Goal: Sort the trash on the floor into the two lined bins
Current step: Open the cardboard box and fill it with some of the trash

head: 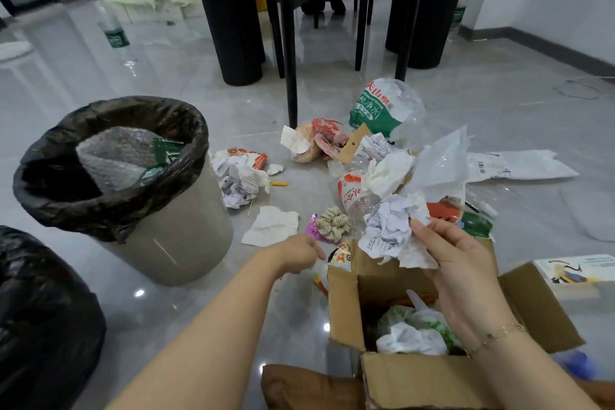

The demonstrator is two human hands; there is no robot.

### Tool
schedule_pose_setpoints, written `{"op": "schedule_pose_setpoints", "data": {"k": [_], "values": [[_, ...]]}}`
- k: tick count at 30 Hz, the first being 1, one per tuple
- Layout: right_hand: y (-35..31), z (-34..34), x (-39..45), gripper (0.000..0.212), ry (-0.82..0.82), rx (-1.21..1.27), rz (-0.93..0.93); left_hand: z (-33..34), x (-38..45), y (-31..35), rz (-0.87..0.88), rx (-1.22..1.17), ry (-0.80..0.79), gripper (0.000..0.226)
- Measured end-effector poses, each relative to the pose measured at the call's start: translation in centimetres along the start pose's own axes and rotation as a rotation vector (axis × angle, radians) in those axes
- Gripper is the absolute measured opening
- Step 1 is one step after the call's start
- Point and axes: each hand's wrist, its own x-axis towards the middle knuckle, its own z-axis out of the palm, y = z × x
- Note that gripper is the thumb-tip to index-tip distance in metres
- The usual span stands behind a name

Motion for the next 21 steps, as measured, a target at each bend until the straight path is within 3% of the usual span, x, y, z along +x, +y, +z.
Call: {"op": "schedule_pose_setpoints", "data": {"k": [2,5,6,11,17,21], "values": [[0.1,0.0,0.1,0.034,0.0,-0.013,0.005,0.3,0.1,0.0,-0.044,-0.071,-0.02,0.024],[0.2,0.1,0.3,0.034,0.001,-0.033,0.01,0.7,0.8,-0.2,-0.053,-0.049,-0.04,0.054],[0.3,0.1,0.4,0.034,0.002,-0.037,0.011,1.1,1.1,-0.4,-0.048,0.002,-0.042,0.054],[0.5,0.2,0.4,0.031,0.012,-0.045,0.004,3.5,2.6,-0.7,-0.024,0.092,0.006,0.006],[0.4,0.2,0.2,0.033,0.022,-0.037,-0.011,3.8,2.3,-0.5,-0.047,0.098,0.059,0.018],[0.3,0.1,-0.2,0.032,0.022,-0.031,-0.021,0.6,-0.2,0.6,0.044,-0.042,0.273,0.021]]}}
